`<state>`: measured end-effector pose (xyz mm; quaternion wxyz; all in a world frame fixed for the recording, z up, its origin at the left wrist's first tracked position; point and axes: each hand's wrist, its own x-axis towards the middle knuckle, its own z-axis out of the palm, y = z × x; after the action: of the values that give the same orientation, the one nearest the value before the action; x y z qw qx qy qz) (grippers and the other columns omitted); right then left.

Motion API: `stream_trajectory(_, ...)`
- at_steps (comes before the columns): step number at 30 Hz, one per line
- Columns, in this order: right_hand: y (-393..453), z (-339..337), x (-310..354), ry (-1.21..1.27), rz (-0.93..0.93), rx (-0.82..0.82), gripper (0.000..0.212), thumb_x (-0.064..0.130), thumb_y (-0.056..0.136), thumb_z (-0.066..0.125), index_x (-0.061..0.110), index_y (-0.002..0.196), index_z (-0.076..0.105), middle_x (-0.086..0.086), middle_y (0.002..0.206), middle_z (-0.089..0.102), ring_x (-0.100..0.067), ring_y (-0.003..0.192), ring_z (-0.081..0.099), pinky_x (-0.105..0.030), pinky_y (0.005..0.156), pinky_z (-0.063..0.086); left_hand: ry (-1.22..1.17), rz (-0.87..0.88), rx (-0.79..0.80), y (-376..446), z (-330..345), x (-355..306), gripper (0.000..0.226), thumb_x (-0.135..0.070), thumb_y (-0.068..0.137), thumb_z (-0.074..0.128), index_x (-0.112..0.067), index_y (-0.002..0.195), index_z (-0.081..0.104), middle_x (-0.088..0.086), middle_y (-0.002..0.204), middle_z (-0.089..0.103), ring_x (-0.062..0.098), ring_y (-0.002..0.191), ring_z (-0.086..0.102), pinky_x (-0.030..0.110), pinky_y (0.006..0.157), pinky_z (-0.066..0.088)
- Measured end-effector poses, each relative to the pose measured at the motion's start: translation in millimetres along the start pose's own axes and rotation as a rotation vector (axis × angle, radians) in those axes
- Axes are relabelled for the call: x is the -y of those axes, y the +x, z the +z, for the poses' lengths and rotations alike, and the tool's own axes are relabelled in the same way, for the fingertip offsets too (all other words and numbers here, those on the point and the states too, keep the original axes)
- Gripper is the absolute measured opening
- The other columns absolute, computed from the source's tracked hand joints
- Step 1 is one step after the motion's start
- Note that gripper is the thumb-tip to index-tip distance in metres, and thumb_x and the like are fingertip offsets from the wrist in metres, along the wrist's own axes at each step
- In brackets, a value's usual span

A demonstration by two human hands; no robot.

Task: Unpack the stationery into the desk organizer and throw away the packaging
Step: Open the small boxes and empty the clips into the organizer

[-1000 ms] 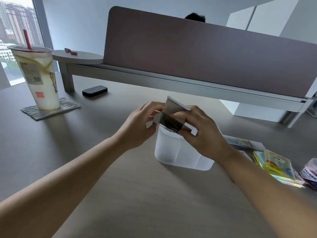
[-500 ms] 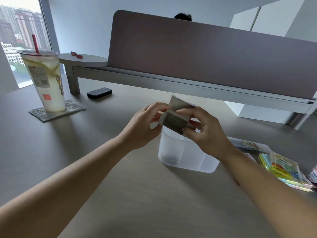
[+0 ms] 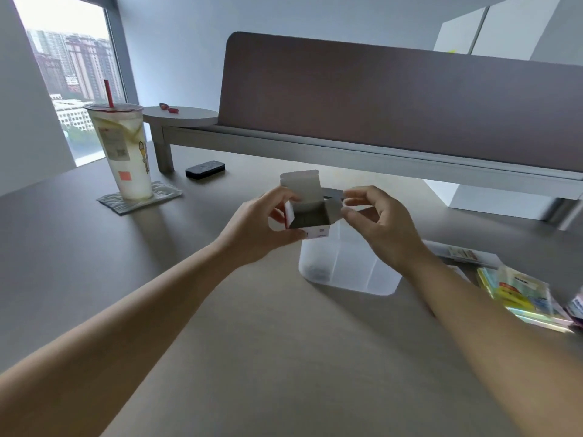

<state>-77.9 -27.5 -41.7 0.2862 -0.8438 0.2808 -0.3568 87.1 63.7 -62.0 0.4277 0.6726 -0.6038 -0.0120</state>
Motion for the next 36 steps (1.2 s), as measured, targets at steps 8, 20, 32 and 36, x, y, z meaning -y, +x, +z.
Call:
stream_trajectory(8, -40.1, -0.9, -25.6, -0.584, -0.072, 0.059, 0.036, 0.026, 0.084, 0.057, 0.010, 0.116, 0.055, -0.010, 0.114, 0.062, -0.027, 0.109, 0.050, -0.030, 0.087, 0.030, 0.114, -0.271, -0.019, -49.3, -8.7, 22.2, 0.052, -0.024, 0.073, 0.070, -0.017, 0.120, 0.047, 0.007, 0.113, 0.057, 0.022, 0.093, 0.055, 0.027, 0.073, 0.045)
stream_trajectory(20, -88.9, -9.9, -19.2, -0.469, -0.186, -0.012, 0.020, 0.011, 0.080, 0.063, 0.006, 0.099, 0.064, -0.009, 0.085, 0.065, -0.029, 0.095, 0.053, -0.025, 0.078, 0.021, 0.199, -0.425, 0.072, -88.5, -14.3, 25.0, 0.054, -0.023, 0.076, 0.068, -0.016, 0.125, 0.044, 0.016, 0.125, 0.055, 0.031, 0.107, 0.054, 0.039, 0.090, 0.045)
stream_trajectory(32, -90.9, -5.2, -20.6, -0.500, -0.192, -0.012, 0.045, 0.026, 0.079, 0.051, 0.008, 0.120, 0.054, -0.016, 0.123, 0.055, -0.032, 0.119, 0.046, -0.037, 0.101, 0.028, 0.151, -0.457, -0.055, -93.0, -13.8, 26.6, 0.081, -0.018, 0.077, 0.068, -0.014, 0.142, 0.021, 0.019, 0.144, 0.033, 0.032, 0.133, 0.031, 0.039, 0.108, 0.027)
stream_trajectory(36, -114.7, -29.4, -37.0, -0.485, -0.064, -0.127, 0.048, 0.025, 0.078, 0.048, 0.005, 0.121, 0.051, -0.020, 0.129, 0.049, -0.035, 0.122, 0.043, -0.039, 0.102, 0.031, 0.228, -0.282, -0.092, -111.9, -2.7, -1.2, 0.069, -0.016, 0.076, 0.068, -0.009, 0.136, 0.035, 0.019, 0.142, 0.035, 0.036, 0.129, 0.033, 0.042, 0.105, 0.030)
